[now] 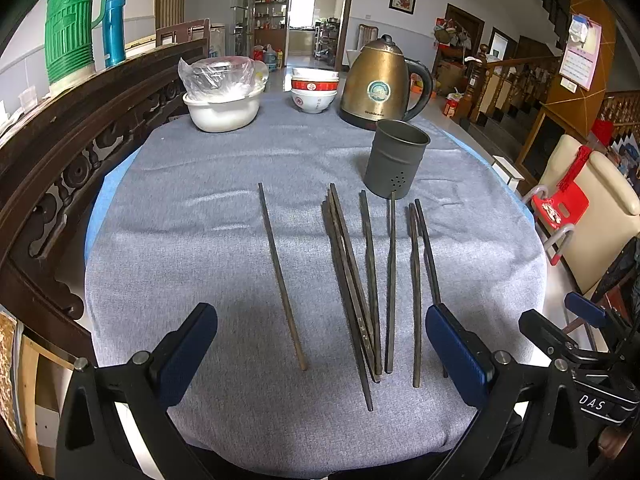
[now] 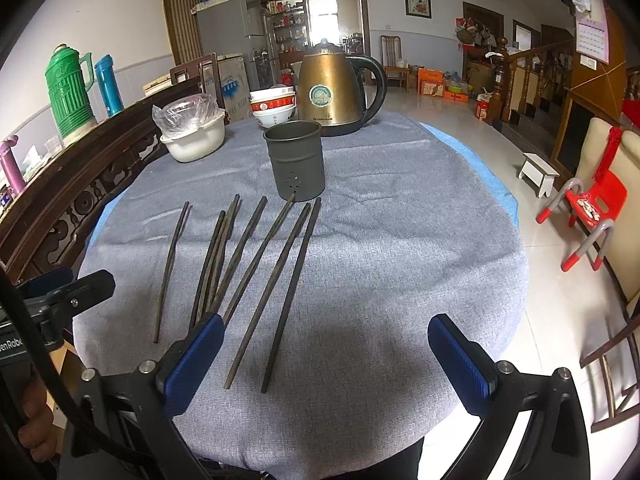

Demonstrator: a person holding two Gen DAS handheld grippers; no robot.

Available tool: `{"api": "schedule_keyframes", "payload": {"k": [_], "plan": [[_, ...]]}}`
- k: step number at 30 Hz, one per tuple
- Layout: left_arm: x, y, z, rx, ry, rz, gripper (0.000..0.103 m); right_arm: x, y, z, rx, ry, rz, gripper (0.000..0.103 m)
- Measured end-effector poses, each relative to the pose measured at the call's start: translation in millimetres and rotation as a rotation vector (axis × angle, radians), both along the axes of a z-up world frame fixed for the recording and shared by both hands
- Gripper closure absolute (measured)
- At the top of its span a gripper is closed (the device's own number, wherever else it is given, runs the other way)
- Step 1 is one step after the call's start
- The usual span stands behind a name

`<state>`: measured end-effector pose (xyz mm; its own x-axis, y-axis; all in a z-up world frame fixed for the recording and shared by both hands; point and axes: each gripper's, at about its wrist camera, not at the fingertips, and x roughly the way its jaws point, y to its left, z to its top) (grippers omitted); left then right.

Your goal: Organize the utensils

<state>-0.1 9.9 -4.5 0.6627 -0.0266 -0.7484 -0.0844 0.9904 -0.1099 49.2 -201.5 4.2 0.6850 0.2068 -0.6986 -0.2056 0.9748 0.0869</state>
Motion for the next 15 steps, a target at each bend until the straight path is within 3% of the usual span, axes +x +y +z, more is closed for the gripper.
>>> {"api": "schedule_keyframes", "payload": {"k": [15], "plan": [[-0.6,2.4,-1.8,-0.003,0.004,0.007,0.0,0.0,1.0,-1.1,0.0,0.005,0.01,0.0]]}}
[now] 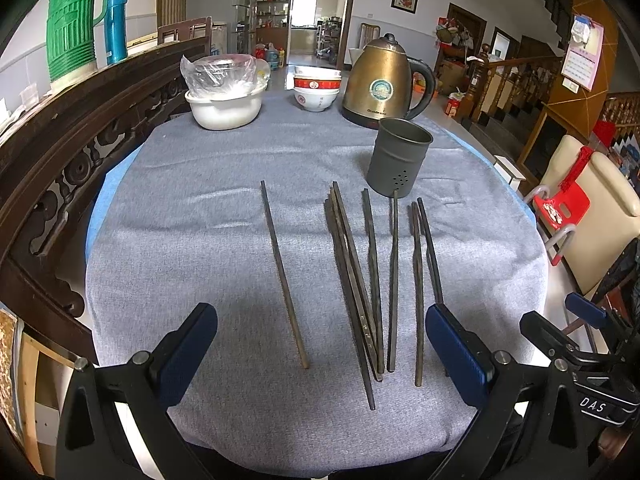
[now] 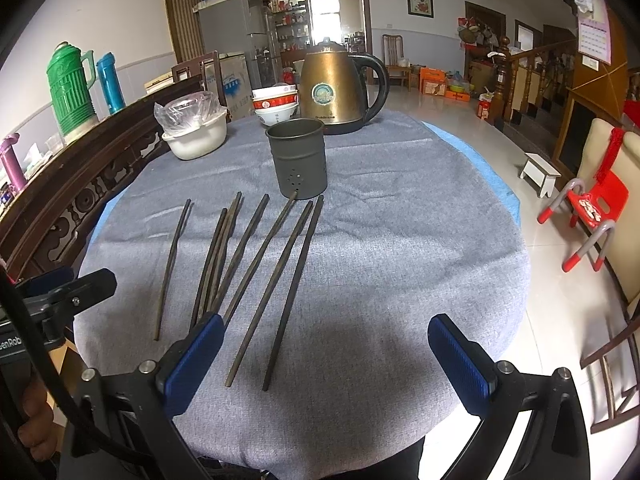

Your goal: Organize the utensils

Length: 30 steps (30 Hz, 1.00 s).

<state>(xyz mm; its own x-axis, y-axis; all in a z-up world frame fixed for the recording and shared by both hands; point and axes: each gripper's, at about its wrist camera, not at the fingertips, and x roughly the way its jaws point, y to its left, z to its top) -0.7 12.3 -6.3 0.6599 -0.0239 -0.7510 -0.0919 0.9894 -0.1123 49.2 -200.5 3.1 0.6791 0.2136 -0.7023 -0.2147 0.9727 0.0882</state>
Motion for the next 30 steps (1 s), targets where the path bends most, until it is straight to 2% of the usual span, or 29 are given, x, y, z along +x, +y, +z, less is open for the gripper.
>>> {"api": "schedule_keyframes", "payload": {"k": [30], "plan": [[5.6,7.0,-7.8,0.004,0.033,0.026,0.0,14.1,-4.7,-11.9,0.066,0.078,0.003,0.0]]}}
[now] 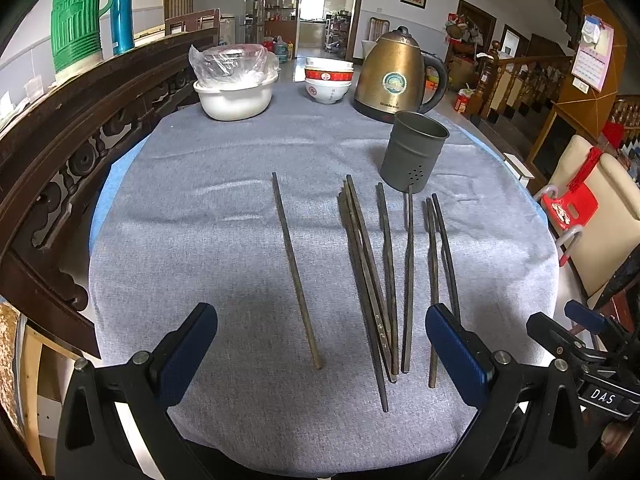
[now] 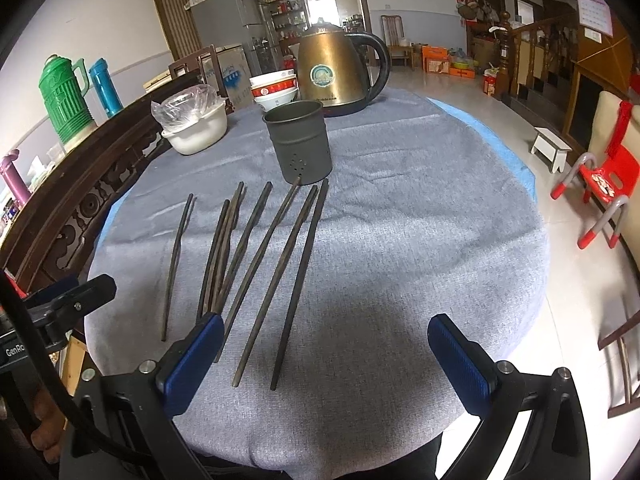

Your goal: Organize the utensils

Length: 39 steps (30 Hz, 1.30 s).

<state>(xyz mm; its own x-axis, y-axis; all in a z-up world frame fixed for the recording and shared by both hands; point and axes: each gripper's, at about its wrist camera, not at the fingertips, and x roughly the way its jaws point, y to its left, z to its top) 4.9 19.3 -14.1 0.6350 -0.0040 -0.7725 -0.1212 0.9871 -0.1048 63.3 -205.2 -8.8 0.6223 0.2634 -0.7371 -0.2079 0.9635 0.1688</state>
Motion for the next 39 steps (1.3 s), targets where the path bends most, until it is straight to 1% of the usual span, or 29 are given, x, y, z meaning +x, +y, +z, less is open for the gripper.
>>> {"api": "schedule_keyframes", "payload": {"k": [8,11,12,14,16,18,21,23,24,25,29,31,36,37,39], "plan": [[0.3,0.5,0.8,0.002,-0.004,-0.004,0.0,-0.6,1.9,3.1,-0.022,-0.022,-0.003,0.0],[4.8,7.4,-3.4,-0.002,0.03,0.01,0.0,8.2,-0.9,3.3,0.002,0.007,0.008,0.0],[6.9,12.4,-6.8,-0.012,0.046,0.024,0.0,15.8,-3.4,1.8,0.024,0.036,0.01,0.001],[10.3,20.2,-14.6,-0.027,0.083,0.055,0.0,28.7,-7.6,-2.8,0.075,0.09,0.014,0.01],[14.5,28.7,-23.9,-0.051,0.127,0.083,0.0,49.4,-9.6,-14.9,0.115,0.184,0.011,0.033],[19.4,37.3,-32.6,-0.073,0.166,0.107,0.0,68.6,-7.4,-28.7,0.146,0.272,0.022,0.044],[27.9,46.6,-40.0,-0.079,0.206,0.133,0.003,90.1,0.0,-43.3,0.16,0.348,0.028,0.049],[33.7,52.9,-44.2,-0.096,0.229,0.149,0.01,105.8,8.5,-49.3,0.151,0.374,0.031,0.053],[37.3,55.1,-46.5,-0.102,0.244,0.153,0.011,112.8,12.5,-51.0,0.14,0.383,0.031,0.059],[41.0,57.5,-48.8,-0.107,0.259,0.16,0.013,116.9,16.2,-50.3,0.133,0.391,0.033,0.061],[54.6,64.3,-54.1,-0.128,0.303,0.17,0.023,142.2,26.3,-58.5,0.116,0.432,0.024,0.064],[64.2,66.4,-56.7,-0.137,0.332,0.167,0.025,151.7,32.3,-62.2,0.097,0.449,0.023,0.064],[87.9,70.0,-58.3,-0.155,0.393,0.148,0.026,170.6,42.7,-62.0,0.07,0.487,0.032,0.067],[91.6,70.7,-58.7,-0.155,0.401,0.147,0.026,173.6,44.5,-61.4,0.056,0.495,0.034,0.072],[102.6,70.8,-59.9,-0.163,0.427,0.14,0.026,179.8,48.1,-61.5,0.04,0.515,0.044,0.076]]}}
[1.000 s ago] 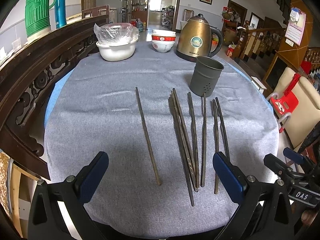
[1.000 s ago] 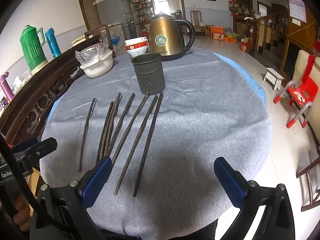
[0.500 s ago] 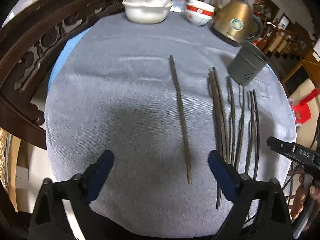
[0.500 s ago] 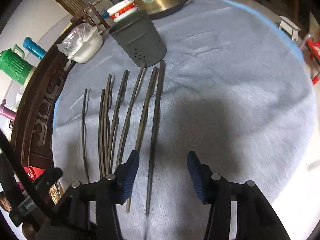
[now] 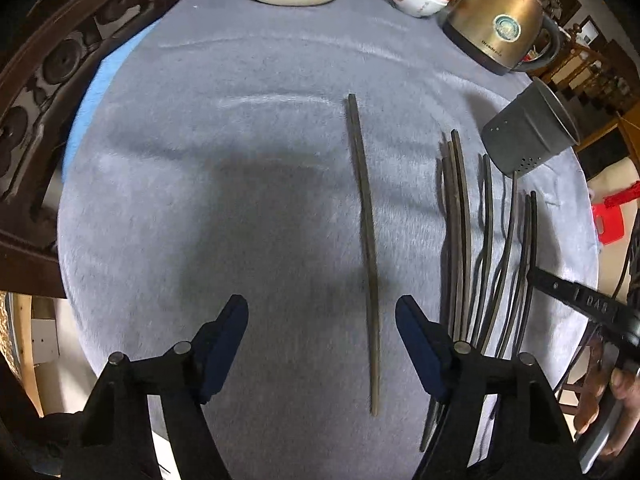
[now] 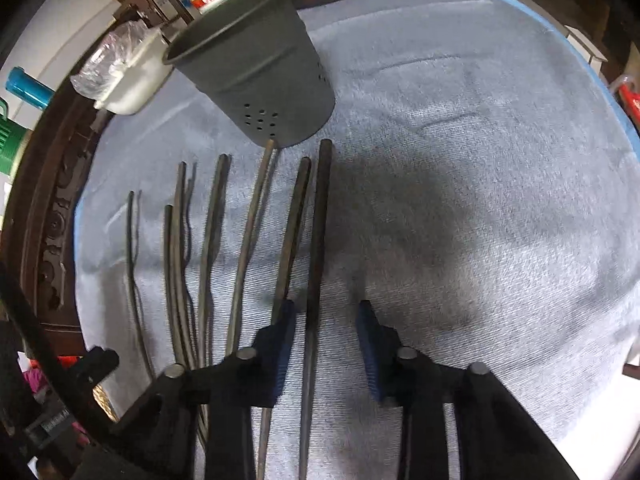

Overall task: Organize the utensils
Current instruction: 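Lower the left gripper onto a dark stick and close while the right gripper grasps another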

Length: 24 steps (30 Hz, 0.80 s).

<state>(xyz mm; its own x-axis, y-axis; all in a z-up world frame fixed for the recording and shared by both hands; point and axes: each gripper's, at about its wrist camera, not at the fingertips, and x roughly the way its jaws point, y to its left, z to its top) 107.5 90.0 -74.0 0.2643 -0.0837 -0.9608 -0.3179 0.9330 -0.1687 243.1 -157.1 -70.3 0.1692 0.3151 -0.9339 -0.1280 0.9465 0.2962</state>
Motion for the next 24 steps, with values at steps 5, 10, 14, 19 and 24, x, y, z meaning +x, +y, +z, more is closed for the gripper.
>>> {"api": "schedule_keyframes", "payload": {"k": [5,10,14,19,24], "plan": [[25.5,-1.7,-5.9,-0.041,0.075,0.0,0.03,16.2,4.6,1.4,-0.007,0.041,0.039,0.083],[49.8,-3.2,-17.6,-0.047,0.158,0.011,0.045,33.2,12.1,0.0,-0.044,0.042,0.086,0.088],[67.0,-5.4,-21.7,-0.057,0.193,0.031,0.05,37.4,17.0,-3.6,-0.031,0.036,0.097,0.088],[82.0,-17.5,-21.8,-0.034,0.232,0.012,0.084,38.7,14.2,-0.1,-0.03,0.054,0.133,0.088],[94.4,-22.7,-25.2,-0.063,0.282,-0.044,0.097,49.0,16.5,-1.3,-0.034,0.095,0.17,0.091]]}}
